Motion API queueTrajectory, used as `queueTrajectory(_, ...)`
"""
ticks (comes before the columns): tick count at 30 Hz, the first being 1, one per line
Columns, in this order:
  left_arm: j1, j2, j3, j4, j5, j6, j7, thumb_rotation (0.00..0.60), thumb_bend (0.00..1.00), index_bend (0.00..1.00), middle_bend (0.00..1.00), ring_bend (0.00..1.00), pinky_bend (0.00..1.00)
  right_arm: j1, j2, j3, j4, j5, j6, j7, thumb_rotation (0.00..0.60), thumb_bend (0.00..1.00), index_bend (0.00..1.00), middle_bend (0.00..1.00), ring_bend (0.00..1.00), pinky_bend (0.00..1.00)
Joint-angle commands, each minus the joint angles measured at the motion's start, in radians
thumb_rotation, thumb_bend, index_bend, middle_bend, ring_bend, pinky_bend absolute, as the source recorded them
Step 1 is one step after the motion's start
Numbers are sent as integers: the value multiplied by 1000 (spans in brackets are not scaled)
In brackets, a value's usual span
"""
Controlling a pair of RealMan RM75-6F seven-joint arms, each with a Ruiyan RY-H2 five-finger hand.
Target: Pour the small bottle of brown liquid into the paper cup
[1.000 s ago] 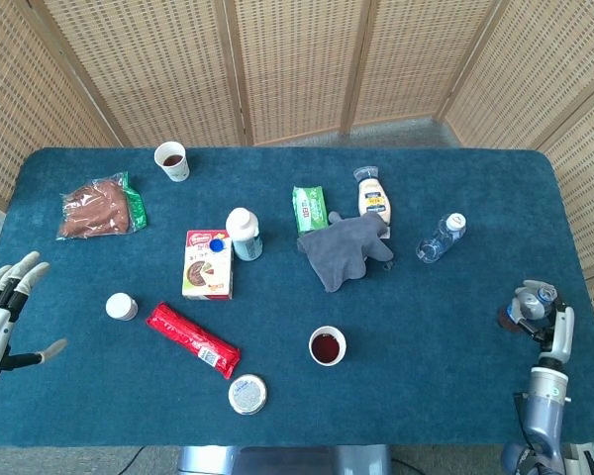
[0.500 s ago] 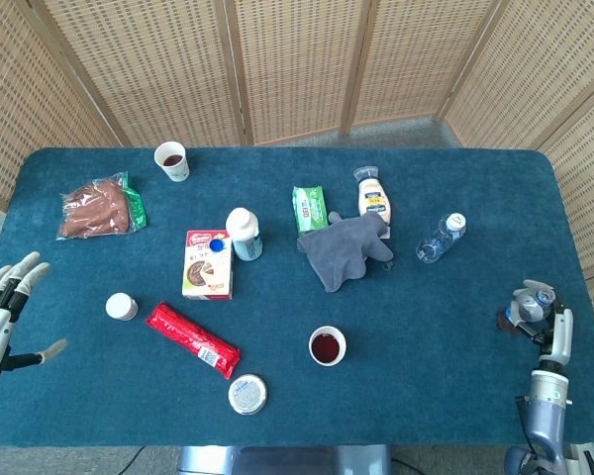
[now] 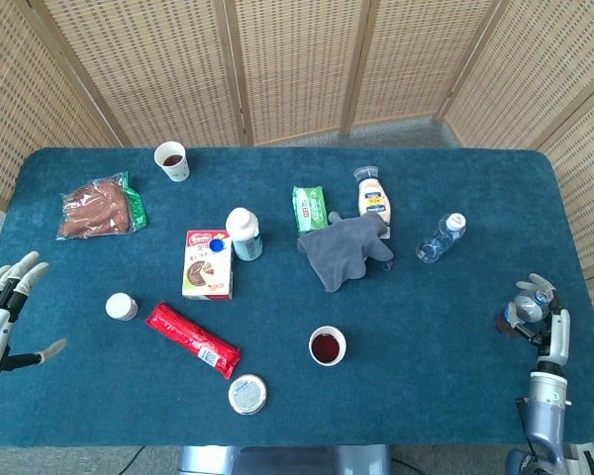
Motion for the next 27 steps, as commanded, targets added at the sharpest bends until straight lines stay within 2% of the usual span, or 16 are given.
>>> queueTrajectory(1, 0, 0, 0, 0, 1, 0, -1, 600, 194, 0, 0, 0, 0, -1, -1, -3, 4, -2, -1, 3, 600, 636, 216, 329, 136, 424)
queueTrajectory(9, -1, 0, 0, 1, -1, -3, 0, 600, 194, 0, 0, 0, 0, 2, -5, -5, 13, -4, -1, 15, 600, 584, 206, 320, 134, 412)
queueTrajectory(20, -1, 0, -2, 2, -4, -1, -3, 600, 194, 0, 0, 0, 0, 2, -12, -10, 29, -8, 4, 26, 600, 602, 177, 317, 117, 412)
queueTrajectory(27, -1, 1, -2, 3, -4, -1, -5, 600, 194, 0, 0, 0, 0, -3, -14, -24, 39, -22, 17, 45, 600, 493, 143, 288, 105, 389)
